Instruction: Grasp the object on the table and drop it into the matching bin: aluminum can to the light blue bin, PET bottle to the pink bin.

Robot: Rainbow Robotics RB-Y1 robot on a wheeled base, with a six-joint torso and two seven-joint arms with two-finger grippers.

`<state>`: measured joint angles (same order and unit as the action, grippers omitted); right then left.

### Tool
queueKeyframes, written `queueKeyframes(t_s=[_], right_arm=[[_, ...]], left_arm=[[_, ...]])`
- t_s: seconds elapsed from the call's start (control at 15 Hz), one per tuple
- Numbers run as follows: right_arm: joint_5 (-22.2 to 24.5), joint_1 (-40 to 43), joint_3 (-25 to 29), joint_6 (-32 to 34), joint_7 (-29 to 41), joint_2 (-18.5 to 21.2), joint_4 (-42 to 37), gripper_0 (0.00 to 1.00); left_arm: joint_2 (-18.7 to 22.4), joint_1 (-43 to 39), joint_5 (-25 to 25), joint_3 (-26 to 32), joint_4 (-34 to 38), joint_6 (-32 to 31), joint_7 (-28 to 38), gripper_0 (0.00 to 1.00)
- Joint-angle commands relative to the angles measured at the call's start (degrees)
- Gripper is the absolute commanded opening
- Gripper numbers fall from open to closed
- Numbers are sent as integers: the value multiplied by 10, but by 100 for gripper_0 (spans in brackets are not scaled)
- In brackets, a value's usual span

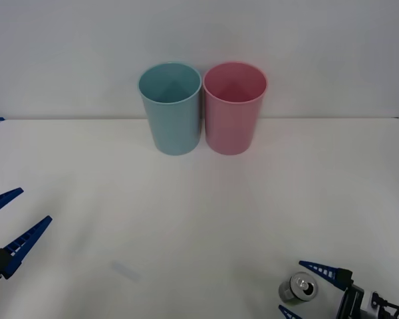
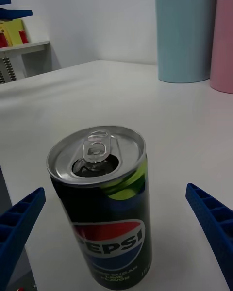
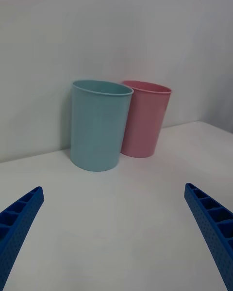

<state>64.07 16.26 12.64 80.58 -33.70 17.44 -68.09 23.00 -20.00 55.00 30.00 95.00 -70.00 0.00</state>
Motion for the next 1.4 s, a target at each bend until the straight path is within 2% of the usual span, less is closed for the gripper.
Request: queueKeyframes(t_s=[0.07,0.4,0.47,0.53,0.6,1.4], right_arm=[[1,-2,-6,-7,-3,-4,0,100],[1,-2,-5,-8,-7,-4,0,100],[1,-2,-6,-8,-8,-4,0,63],[1,-2,-6,-7,-8,-4,0,9],[0,-2,-5,-7,-9,-4,0,0],[-14,0,-6,5,-12,-3,-10,0]], left_arm=[[0,0,0,0,0,0,0,100],[0,0,0,0,0,0,0,100],[0,0,0,0,0,0,0,100],[0,0,0,0,0,0,0,100],[0,0,0,0,0,0,0,100],[0,0,0,0,0,0,0,100]])
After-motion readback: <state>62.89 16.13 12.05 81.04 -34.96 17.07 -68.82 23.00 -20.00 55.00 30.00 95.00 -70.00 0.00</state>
